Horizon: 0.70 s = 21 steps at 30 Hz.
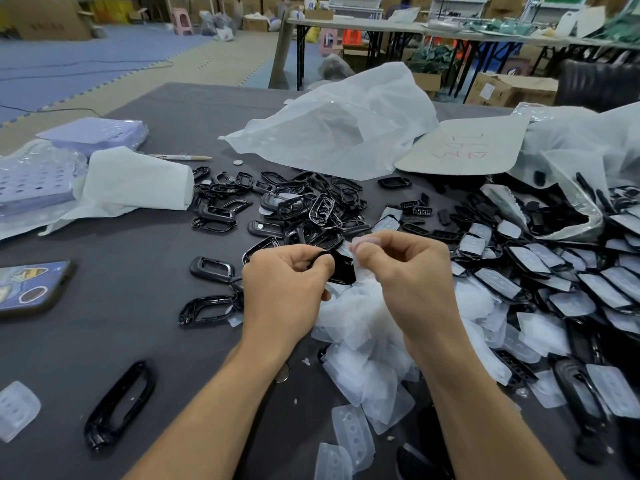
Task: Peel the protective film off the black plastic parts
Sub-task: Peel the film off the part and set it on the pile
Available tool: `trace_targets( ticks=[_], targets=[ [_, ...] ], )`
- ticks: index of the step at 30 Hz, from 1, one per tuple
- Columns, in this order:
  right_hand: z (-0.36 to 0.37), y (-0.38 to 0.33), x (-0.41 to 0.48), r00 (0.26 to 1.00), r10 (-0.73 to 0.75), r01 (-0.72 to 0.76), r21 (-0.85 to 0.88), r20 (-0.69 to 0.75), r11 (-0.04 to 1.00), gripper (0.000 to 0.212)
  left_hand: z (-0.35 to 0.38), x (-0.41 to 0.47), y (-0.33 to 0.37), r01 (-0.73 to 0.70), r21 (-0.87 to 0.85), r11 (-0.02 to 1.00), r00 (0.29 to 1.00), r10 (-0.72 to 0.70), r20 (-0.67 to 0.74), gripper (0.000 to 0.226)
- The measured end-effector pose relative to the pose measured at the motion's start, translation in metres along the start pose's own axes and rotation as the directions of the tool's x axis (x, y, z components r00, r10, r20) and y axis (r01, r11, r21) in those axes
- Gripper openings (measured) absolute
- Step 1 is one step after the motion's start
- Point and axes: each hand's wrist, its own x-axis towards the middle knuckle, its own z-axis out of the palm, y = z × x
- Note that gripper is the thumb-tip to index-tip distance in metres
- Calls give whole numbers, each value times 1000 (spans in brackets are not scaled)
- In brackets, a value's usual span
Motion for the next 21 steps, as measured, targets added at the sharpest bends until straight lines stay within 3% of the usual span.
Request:
trace_targets(
  ticks=[3, 6, 9, 12, 16, 21],
  targets=[
    [2, 5, -4, 962, -220, 176, -254, -160, 951, 14, 1, 0, -1, 16, -30, 999, 1000, -16, 3, 30],
    [9, 8, -8, 872, -481, 354, -561, -91, 748, 14, 2, 1, -2, 51, -79, 996, 999, -51, 4, 26],
    [18, 10, -12, 952, -296, 299, -468, 82, 831, 17, 0, 5, -4, 139, -179, 974, 989, -145, -19, 24],
    [22, 7, -15, 971, -175, 222, -341, 162, 913, 18, -4, 8, -6, 234, -326, 916, 966, -258, -33, 26],
    [20, 4, -11, 981, -143, 170, -217, 133, 961, 21, -4, 11, -5, 241, -387, 890, 962, -271, -24, 30],
    [20, 7, -13, 988, -149, 150, -273, 25, 950, 24, -1, 8, -4, 232, -396, 889, 968, -249, 9, 27]
  ],
)
